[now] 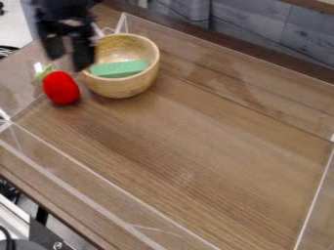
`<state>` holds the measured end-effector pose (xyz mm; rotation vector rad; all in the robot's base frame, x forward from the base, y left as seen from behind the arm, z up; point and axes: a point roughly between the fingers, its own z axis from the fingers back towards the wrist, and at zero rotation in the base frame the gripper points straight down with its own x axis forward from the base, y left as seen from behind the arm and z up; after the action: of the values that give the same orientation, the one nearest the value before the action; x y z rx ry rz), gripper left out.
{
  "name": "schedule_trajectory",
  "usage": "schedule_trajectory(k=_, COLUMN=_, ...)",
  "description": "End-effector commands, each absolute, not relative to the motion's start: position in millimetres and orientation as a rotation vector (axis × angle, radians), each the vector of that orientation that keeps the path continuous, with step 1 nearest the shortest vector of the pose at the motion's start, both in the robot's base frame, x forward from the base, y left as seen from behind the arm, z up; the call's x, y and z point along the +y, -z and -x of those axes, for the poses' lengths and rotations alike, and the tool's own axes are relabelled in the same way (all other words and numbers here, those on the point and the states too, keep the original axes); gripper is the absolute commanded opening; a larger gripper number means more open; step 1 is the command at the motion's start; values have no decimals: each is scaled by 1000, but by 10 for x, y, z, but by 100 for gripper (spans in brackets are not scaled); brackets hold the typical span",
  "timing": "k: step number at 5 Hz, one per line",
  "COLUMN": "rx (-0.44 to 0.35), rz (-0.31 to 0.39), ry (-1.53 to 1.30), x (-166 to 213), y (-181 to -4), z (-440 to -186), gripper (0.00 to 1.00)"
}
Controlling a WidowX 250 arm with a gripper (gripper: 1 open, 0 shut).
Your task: Move the red fruit to the right
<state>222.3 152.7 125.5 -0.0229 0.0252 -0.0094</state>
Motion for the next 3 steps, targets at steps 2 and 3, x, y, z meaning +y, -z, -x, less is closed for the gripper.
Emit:
schedule_trajectory(k=2, rx=-27, rz=-8, ry=64, x=1910, y=-1207, z=-2117, gripper=100)
schedule_trajectory(k=3, rx=-27, rz=-2, ry=70, x=1911, y=-1057, z=-2162, gripper=100)
